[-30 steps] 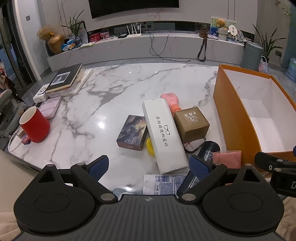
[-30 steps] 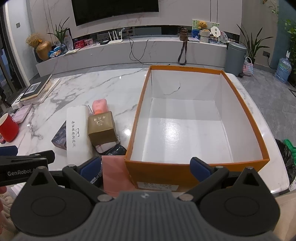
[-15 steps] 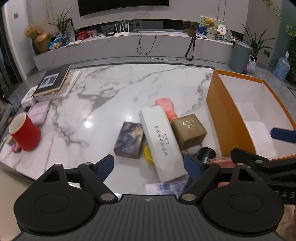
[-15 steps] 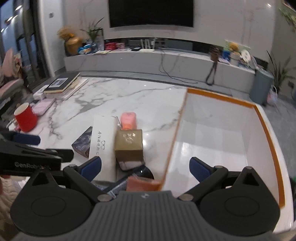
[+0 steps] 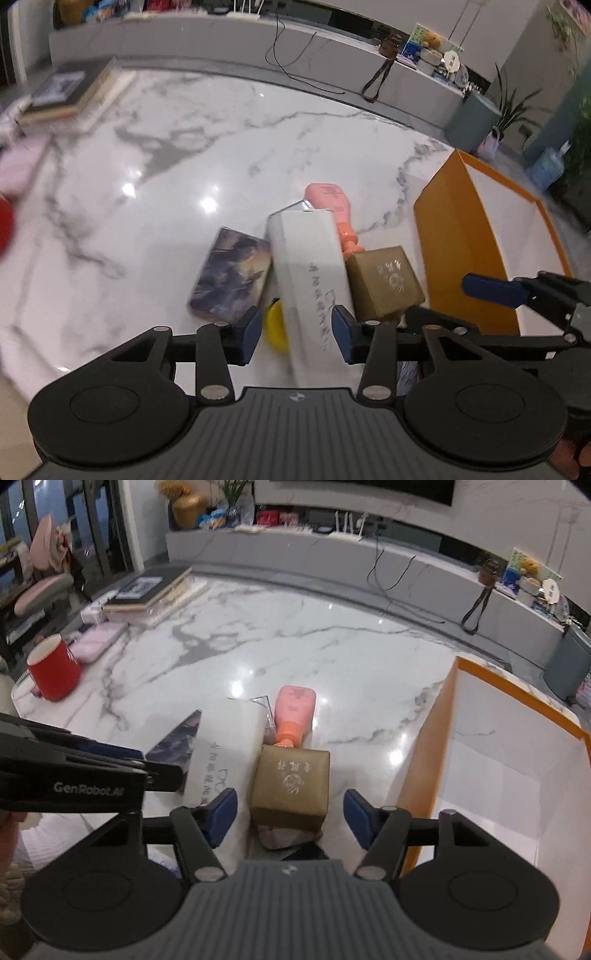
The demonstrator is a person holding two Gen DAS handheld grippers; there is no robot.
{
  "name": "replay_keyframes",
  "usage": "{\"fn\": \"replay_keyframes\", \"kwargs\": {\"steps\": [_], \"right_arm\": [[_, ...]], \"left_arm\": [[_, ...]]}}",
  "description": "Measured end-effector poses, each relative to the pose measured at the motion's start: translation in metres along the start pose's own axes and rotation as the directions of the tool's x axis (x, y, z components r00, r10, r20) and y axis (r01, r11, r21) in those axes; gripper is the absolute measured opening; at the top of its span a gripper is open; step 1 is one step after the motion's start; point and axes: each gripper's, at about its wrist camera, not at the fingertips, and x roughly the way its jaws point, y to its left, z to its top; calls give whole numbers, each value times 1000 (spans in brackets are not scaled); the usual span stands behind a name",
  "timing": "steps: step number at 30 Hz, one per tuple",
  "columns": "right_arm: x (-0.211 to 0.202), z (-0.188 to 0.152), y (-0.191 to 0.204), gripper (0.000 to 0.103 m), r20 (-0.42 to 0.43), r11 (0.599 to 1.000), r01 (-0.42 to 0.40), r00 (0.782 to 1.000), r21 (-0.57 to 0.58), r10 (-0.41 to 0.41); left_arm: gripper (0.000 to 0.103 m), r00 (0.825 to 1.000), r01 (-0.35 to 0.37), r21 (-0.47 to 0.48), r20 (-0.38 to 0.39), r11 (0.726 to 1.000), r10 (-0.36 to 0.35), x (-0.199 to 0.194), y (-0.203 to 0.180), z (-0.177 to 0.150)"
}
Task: Organize rigid objects
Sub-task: 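Close left tool on the white box while right tool closes on the brown box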
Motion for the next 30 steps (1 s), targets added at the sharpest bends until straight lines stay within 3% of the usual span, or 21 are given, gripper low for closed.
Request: {"fn": "replay_keyframes", "kwargs": {"steps": [5, 8, 14, 18, 22, 25, 30], "right_arm": [[24, 12, -2, 63, -55, 1000, -12, 998, -23, 11], [39, 15, -4, 63, -80, 1000, -14, 997, -24, 12], [59, 15, -8, 67, -127, 999, -40, 991, 9, 41], [68, 12, -12, 61, -148, 998, -59, 987, 38, 64], [67, 10, -11, 60, -148, 997, -64, 987, 41, 70], [66, 8, -9, 60, -149, 997, -64, 987, 33, 68], [65, 7, -11, 60, -148, 996, -68, 986, 49, 75]], "left_arm": [[51, 1000, 6, -64, -17, 998, -7, 26, 9, 7], [63, 999, 28, -68, -13, 997, -29, 34, 10, 8], [78, 998, 59, -80, -15, 995, -60, 44, 13, 12], [82, 996, 85, -90, -31, 992, -88, 52, 15, 10], [80, 995, 91, -100, -28, 991, -94, 54, 14, 7], [62, 991, 124, -105, -29, 987, -127, 52, 13, 7], [60, 992, 115, -107, -31, 988, -119, 49, 10, 7]]}}
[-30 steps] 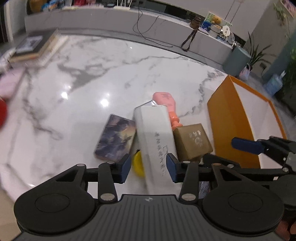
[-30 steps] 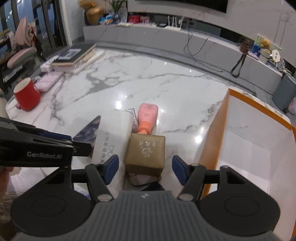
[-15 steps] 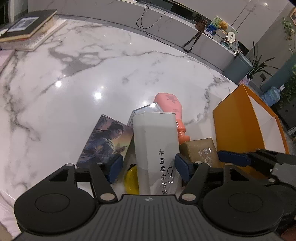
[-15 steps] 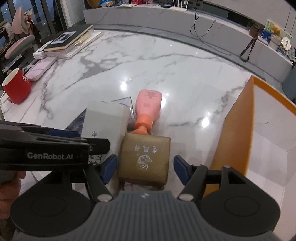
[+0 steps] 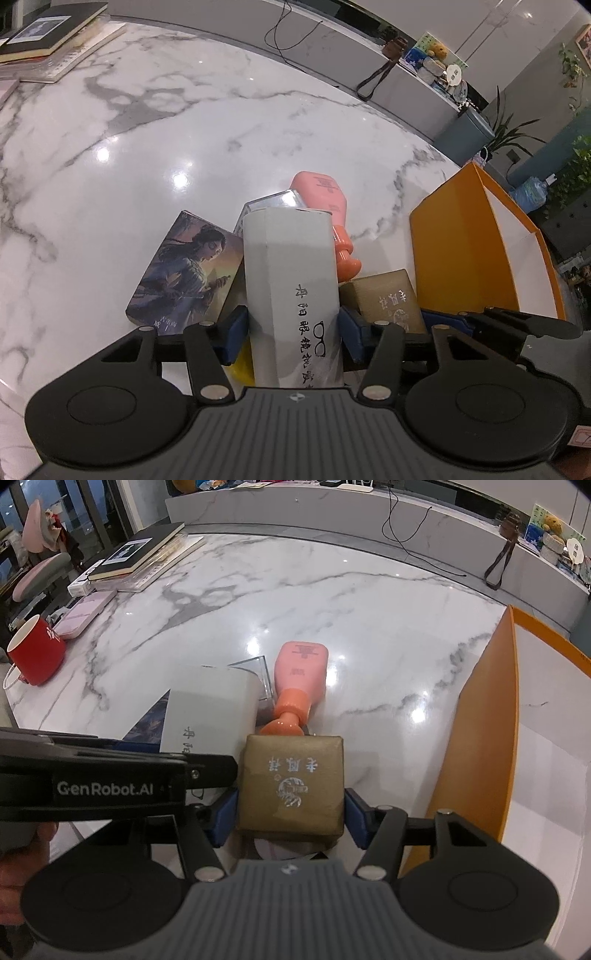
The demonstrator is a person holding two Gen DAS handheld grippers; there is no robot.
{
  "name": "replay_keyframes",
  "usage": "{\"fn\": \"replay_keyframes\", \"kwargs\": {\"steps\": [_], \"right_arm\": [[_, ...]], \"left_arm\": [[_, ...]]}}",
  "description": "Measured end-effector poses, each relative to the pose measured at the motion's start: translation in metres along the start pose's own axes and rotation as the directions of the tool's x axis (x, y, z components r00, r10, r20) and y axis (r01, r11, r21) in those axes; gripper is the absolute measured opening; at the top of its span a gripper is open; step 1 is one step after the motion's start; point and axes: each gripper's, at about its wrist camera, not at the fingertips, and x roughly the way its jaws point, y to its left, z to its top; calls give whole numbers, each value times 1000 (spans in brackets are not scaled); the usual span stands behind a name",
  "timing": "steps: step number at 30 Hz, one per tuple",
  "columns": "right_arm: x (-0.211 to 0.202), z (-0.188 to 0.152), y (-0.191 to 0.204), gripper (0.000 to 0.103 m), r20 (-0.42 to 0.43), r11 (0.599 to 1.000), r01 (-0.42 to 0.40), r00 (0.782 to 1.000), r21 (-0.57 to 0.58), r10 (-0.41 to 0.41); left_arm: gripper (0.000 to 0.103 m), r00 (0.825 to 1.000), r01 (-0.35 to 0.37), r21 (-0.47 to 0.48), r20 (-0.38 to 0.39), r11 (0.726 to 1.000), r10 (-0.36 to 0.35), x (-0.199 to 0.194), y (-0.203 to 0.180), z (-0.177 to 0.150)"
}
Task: Organize rigid objects
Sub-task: 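Close left tool on the white box while right tool closes on the brown box, then lift the white box with left tool while right tool lifts the brown box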
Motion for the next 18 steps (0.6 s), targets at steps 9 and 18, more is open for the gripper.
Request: {"fn": "replay_keyframes", "kwargs": {"steps": [9, 18], "right_arm": [[-3, -4, 0, 60, 15, 1000, 0, 1000, 17, -1], [-4, -5, -4, 60, 18, 1000, 7, 1000, 19, -8]], "left_arm": [[53, 999, 38, -39, -20, 998, -39, -8, 5, 2], [48, 999, 43, 5, -13, 999, -43, -19, -5, 0]]}}
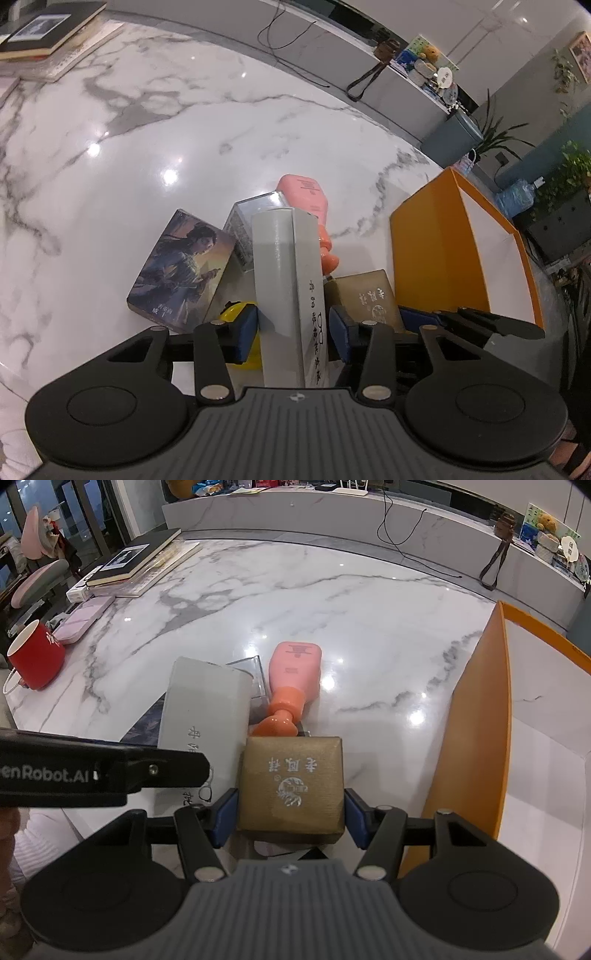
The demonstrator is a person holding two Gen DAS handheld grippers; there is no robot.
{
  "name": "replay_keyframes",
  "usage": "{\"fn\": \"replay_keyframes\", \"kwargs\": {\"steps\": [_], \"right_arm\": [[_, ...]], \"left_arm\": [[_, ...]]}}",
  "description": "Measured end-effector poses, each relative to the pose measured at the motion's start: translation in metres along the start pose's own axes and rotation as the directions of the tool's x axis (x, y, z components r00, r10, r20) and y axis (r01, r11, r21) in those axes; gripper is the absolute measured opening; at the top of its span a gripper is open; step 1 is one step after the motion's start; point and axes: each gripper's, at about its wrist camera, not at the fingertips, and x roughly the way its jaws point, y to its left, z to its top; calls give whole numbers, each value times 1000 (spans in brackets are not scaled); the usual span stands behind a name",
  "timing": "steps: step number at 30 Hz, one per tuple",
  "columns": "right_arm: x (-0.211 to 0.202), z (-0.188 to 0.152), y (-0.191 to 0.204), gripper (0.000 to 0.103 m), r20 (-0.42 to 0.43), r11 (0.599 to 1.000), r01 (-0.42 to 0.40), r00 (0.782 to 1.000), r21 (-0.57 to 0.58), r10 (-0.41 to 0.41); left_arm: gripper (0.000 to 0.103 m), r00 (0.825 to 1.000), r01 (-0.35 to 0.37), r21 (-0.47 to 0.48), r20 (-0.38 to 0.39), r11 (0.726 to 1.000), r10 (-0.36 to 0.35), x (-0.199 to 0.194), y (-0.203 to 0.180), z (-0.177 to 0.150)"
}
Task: Organize rigid objects
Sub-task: 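Lift the white box with left tool while right tool lifts the brown box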
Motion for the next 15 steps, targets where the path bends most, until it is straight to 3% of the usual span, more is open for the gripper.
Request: {"fn": "replay_keyframes", "kwargs": {"steps": [2, 6, 9, 11, 15], "right_arm": [[0, 0, 0, 60, 1, 1000, -1, 1000, 0, 1], [-1, -1, -2, 60, 3, 1000, -13, 1000, 15, 13], [0, -2, -2, 60, -2, 1000, -26, 1000, 16, 26], [0, -3, -1, 60, 0, 1000, -22, 1000, 12, 22], [0, -2, -1, 60, -1, 1000, -28, 1000, 9, 28]], "left_arm": [[48, 1000, -1, 13, 3, 1000, 1, 1, -2, -2], [47, 993, 112, 9, 21, 994, -112, -3, -1, -3], [42, 999, 29, 86, 15, 996, -31, 1, -16, -5], [40, 999, 30, 82, 16, 996, -32, 2, -16, -5], [50, 1000, -9, 91, 16, 996, 8, 4, -18, -4]]}}
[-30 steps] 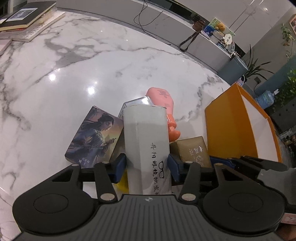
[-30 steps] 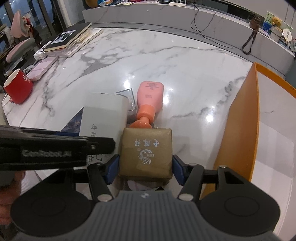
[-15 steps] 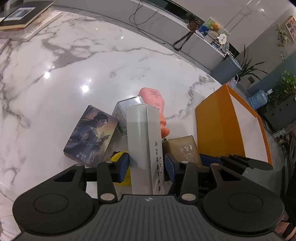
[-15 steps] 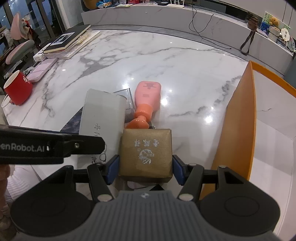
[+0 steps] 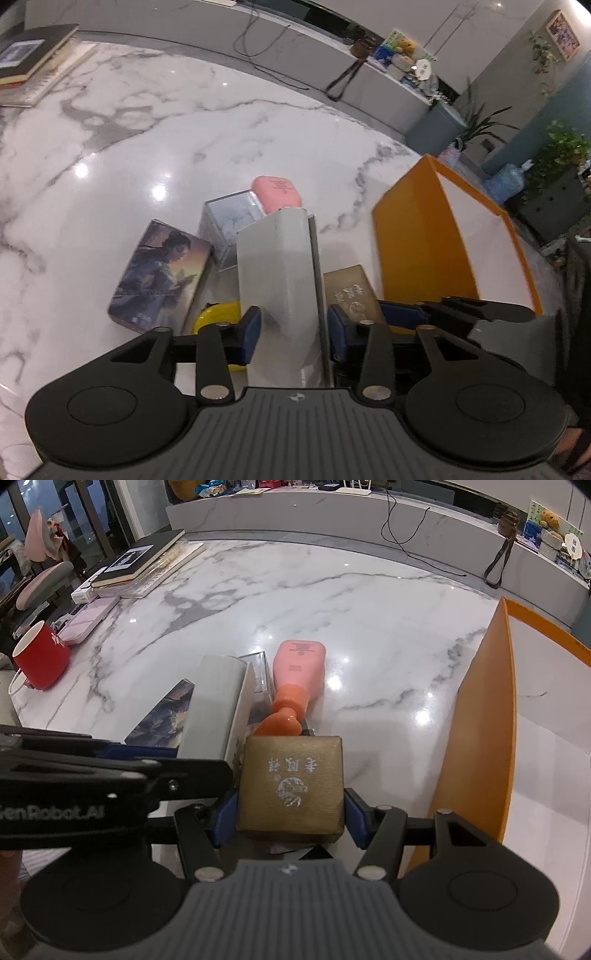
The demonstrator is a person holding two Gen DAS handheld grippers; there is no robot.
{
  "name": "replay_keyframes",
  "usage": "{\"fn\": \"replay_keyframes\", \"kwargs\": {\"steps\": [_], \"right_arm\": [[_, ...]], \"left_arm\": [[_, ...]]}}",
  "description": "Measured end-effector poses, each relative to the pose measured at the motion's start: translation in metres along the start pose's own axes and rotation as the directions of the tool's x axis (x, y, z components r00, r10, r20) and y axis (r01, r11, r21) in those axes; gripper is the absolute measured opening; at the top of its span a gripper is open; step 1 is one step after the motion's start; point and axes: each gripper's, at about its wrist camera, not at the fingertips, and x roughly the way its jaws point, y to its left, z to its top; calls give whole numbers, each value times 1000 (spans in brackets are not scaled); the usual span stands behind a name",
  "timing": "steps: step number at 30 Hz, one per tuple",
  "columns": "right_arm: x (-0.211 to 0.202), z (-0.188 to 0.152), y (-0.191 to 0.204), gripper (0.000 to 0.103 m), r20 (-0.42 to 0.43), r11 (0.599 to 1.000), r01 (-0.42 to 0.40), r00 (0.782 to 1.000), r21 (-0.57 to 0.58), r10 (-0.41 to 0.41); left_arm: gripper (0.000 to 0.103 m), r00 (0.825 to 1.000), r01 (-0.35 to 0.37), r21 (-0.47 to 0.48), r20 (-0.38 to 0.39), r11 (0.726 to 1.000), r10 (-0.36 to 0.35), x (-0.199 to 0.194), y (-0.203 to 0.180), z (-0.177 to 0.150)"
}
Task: Organize rigid objects
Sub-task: 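Lift the white box with left tool while right tool lifts the brown box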
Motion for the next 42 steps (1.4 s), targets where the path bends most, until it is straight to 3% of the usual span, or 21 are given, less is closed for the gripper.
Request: {"fn": "replay_keyframes", "kwargs": {"steps": [5, 12, 17, 20, 24, 26, 28, 33, 42], "right_arm": [[1, -1, 6, 60, 6, 999, 18, 1000, -27, -18], [0, -3, 4, 60, 10, 999, 16, 1000, -29, -16], [0, -4, 6, 60, 14, 999, 13, 1000, -37, -13], [-1, -5, 8, 60, 18, 999, 20, 1000, -48, -19], [-2, -6, 10, 60, 20, 998, 18, 1000, -56, -17], [-3, -7, 12, 60, 21, 998, 16, 1000, -63, -15], [-4, -7, 13, 60, 21, 997, 19, 1000, -68, -18], [-7, -5, 12, 59, 24, 997, 14, 1000, -75, -12], [-6, -4, 11, 59, 28, 997, 6, 1000, -79, -4]], "left_arm": [[58, 997, -82, 64, -1, 995, 82, -4, -12, -1], [58, 998, -64, 81, 2, 995, 64, -1, -10, -3], [60, 997, -81, 13, 4, 997, 81, 6, -9, -6], [71, 997, -76, 2, 2, 997, 76, 10, -9, -6], [75, 997, -70, -2, -12, 998, 70, 10, -5, -6], [58, 998, -55, -42, -36, 998, 54, 6, 4, -3], [52, 998, -24, -71, -63, 997, 19, 4, 11, 1], [46, 996, -44, -54, -74, 998, 40, 2, 10, 4], [39, 984, -140, 23, -109, 990, 142, 0, 0, 3]]}}
